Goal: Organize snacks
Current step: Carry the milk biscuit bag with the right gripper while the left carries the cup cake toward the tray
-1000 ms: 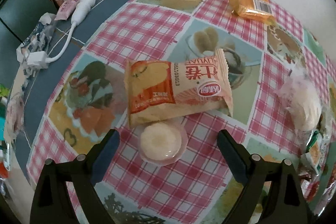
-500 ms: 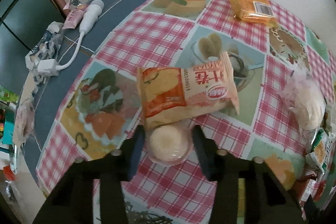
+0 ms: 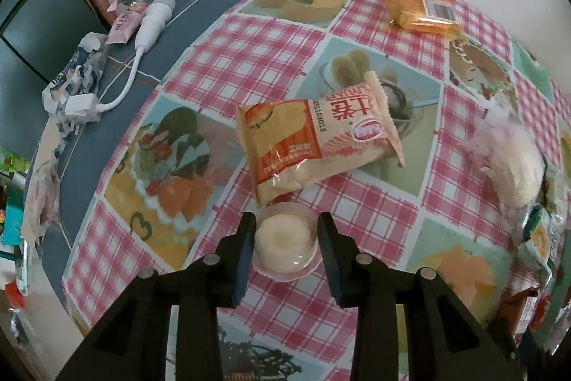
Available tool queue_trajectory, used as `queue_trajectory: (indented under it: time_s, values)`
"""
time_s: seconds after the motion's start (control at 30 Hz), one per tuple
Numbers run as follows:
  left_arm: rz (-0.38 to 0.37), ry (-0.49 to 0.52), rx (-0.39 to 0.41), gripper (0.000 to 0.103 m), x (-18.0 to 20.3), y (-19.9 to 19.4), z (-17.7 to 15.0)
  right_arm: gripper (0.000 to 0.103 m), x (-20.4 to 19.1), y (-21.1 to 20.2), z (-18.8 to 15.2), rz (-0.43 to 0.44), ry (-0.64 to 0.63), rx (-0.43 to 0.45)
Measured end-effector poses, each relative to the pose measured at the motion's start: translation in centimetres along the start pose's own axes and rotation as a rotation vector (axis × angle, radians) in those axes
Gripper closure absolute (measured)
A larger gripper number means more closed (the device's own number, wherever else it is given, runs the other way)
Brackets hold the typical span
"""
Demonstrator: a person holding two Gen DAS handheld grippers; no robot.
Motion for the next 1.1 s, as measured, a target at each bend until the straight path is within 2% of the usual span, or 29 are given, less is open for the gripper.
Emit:
queue_trajectory:
  time_s: [0.27, 0.6, 0.83, 1.1]
  values:
    - [-0.043, -0.019, 0.011, 0.066, 0.1, -3.0, -0.4, 0.061, 0.8, -2.9, 0.1, 0.016, 0.001, 0.035]
    - [-0.068, -0.022, 0.098, 0.066, 0.6, -7.6, -0.2, 0.061, 1.7, -7.8, 0.3, 0.057, 0.011, 0.117]
    - [-0.09, -0.006, 0.134, 0.066, 2.0, -9.9, -0.5, 0.061, 2.9, -8.4, 0.6, 0.032, 0.043, 0.123]
    - [-0.098, 0.035, 0.145, 0.066, 4.4, -11.0, -1.3, 0.061, 6.2, -9.3, 0.9, 0.011, 0.104, 0.141]
Point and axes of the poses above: each gripper's, at about its wrist camera, not at the fingertips, and y roughly the way its jaws point, x to its right, z to its top, the point moved 4 cm from there along y, roughly the way its jaws point, and after that the axes turned 9 degrees about z, right-handed, at the moved point
